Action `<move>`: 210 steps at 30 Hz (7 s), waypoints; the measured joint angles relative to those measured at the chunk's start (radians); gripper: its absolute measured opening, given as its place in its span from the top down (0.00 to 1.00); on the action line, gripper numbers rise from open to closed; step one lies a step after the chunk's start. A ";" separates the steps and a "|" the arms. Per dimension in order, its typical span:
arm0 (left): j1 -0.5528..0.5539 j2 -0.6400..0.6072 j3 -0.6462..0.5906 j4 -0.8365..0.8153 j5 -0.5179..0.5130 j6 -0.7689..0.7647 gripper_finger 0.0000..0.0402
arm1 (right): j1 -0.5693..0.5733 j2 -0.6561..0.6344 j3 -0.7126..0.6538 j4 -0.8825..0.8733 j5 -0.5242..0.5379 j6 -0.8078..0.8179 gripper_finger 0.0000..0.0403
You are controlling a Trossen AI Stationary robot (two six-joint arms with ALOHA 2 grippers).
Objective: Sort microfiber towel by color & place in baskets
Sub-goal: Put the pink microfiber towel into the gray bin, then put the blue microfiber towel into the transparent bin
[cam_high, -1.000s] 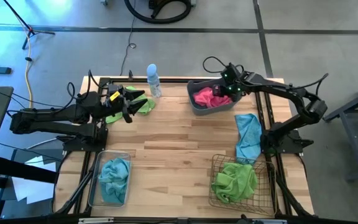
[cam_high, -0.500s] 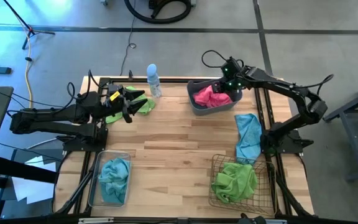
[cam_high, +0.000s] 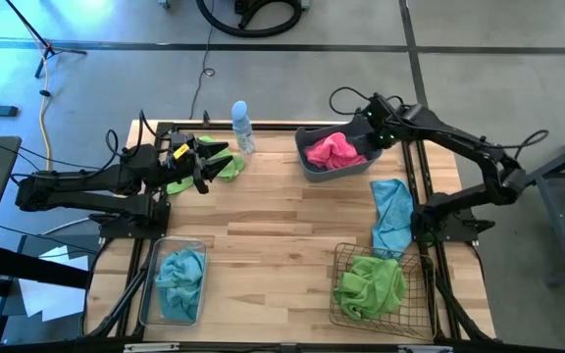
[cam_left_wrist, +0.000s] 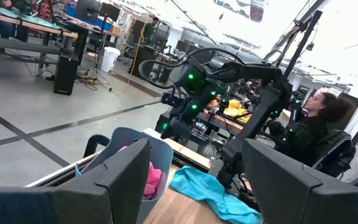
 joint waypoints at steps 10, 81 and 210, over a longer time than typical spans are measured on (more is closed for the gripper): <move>0.000 0.000 0.000 0.000 -0.011 0.000 0.40 | 0.000 -0.197 -0.193 0.133 -0.086 0.086 0.99; 0.000 0.000 0.000 0.000 -0.030 -0.010 0.40 | 0.561 -0.263 0.010 0.165 -0.401 0.191 0.99; 0.000 -0.151 0.059 -0.002 -0.030 0.131 0.40 | 0.683 0.021 0.070 0.372 -0.228 0.148 1.00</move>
